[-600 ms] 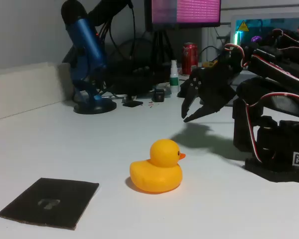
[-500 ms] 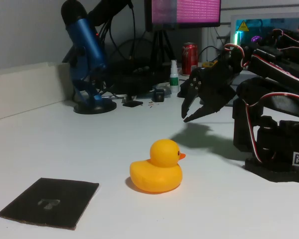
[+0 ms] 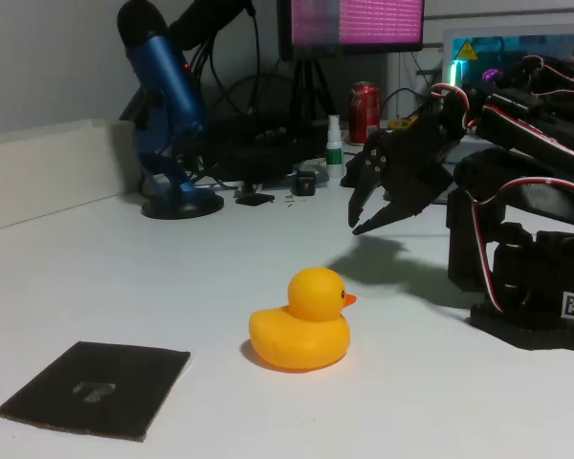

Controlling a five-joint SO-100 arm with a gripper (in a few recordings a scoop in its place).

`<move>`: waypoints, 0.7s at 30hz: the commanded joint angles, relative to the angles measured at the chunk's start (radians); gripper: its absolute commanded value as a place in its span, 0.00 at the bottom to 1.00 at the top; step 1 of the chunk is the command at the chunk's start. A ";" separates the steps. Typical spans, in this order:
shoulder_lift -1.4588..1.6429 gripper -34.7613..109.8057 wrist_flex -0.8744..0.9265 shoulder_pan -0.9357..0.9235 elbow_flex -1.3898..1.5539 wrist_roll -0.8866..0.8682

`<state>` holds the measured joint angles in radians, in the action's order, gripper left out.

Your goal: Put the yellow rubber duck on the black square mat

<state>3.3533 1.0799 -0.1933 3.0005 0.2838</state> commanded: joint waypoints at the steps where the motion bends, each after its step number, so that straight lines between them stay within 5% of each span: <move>1: 0.012 0.24 0.008 -0.026 0.009 0.000; 21: -0.006 0.24 0.006 -0.025 -0.144 -0.003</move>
<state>3.3563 1.0799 -0.1933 2.9130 0.2730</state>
